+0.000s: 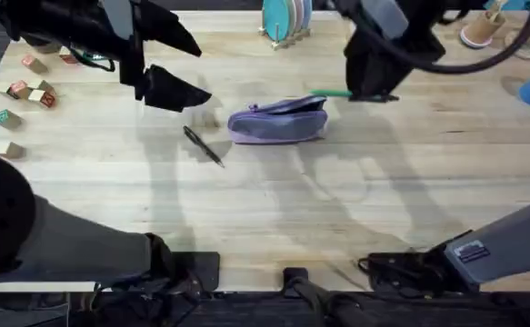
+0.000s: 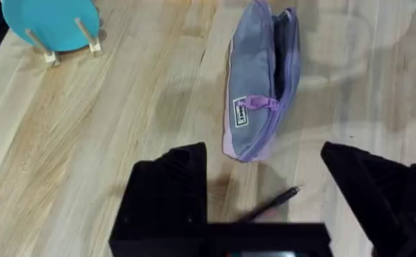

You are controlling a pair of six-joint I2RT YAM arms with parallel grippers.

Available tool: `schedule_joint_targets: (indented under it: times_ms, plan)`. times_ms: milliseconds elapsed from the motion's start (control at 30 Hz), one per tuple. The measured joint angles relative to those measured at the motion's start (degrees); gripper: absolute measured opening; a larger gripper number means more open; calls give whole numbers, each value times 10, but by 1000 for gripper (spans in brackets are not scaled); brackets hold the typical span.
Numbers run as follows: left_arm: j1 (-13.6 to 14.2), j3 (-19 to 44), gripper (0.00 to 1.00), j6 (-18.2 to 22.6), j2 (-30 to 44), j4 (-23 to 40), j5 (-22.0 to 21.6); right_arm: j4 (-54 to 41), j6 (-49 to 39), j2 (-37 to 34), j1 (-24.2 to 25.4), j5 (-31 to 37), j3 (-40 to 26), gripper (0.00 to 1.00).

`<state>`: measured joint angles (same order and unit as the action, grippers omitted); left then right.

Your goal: Unzip the bag, pick up the pens from the table one at a time and place them inside, then zip the bag closed.

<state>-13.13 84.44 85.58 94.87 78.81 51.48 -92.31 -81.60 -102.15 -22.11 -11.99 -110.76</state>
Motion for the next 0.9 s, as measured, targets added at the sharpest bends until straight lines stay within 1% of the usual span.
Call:
schedule_joint_targets:
  times_ms: [233,433,700,900]
  plan:
    - [0,0,994,0,0,0,0,51,-14,-1,16,9,86,32]
    - [0,0,994,0,0,0,0,106,-16,-1,18,44,139,32]
    - [0,0,994,0,0,0,0,177,-16,-9,18,62,152,32]
    - [0,0,993,0,0,0,0,188,-16,-21,18,65,152,32]
